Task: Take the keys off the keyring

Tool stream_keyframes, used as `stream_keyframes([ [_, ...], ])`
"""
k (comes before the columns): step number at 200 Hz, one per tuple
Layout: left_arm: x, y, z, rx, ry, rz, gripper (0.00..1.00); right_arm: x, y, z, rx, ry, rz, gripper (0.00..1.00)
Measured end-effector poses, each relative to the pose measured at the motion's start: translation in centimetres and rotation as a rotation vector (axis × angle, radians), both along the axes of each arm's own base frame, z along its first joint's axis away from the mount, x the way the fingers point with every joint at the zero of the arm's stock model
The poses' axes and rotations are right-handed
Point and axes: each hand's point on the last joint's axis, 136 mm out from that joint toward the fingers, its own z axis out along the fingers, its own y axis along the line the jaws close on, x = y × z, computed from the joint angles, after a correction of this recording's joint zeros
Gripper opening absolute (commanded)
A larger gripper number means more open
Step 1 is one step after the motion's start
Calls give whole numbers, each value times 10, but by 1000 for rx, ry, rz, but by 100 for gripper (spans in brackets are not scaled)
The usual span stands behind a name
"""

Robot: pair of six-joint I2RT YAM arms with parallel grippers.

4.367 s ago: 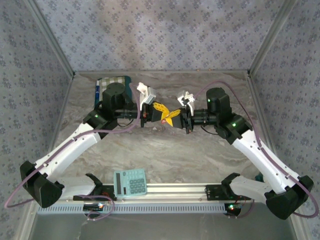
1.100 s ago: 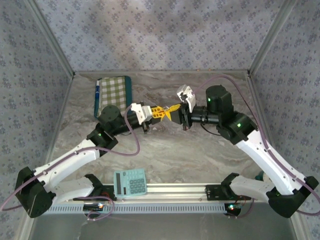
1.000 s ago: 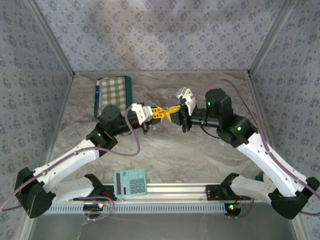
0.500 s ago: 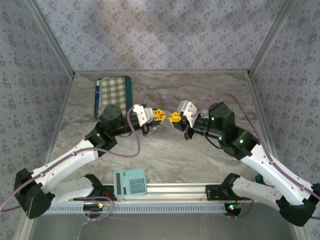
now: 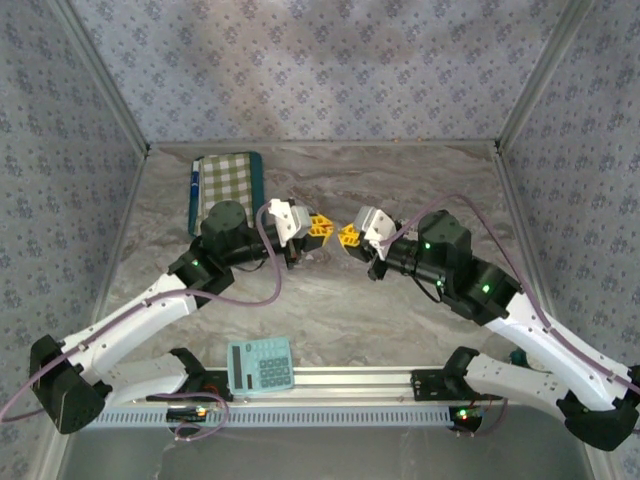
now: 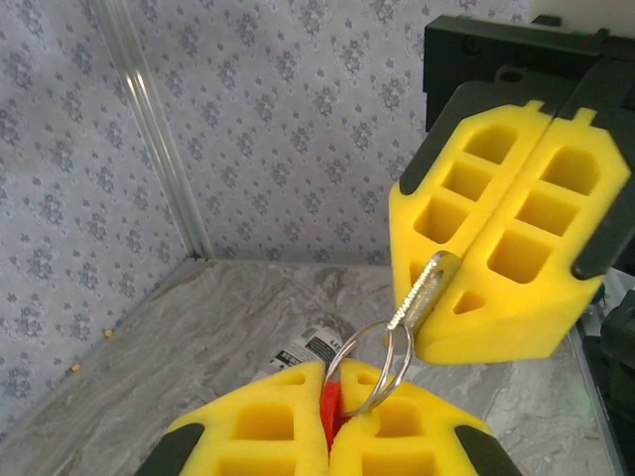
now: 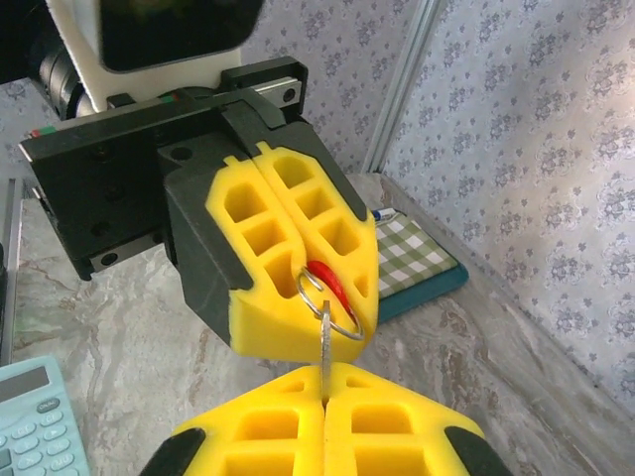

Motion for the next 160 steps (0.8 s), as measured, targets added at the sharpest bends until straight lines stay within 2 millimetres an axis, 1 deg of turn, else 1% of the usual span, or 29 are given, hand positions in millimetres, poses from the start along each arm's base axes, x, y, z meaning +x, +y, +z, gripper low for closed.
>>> stream_keyframes([
  [68,-1,-1,-6,21,58,-11,0,-1,3,-4,-63,-54,-25,0],
  [88,0,-2,-7,26,70,-12,0,2,6,-6,-78,-56,-37,0],
  [102,2,-2,-9,29,79,-7,0,8,10,-6,-95,-57,-56,0],
  [128,8,-1,-16,54,105,8,0,17,14,-12,-131,-56,-84,0],
  [160,5,0,-26,97,134,2,0,16,16,-21,-184,-67,-84,0],
])
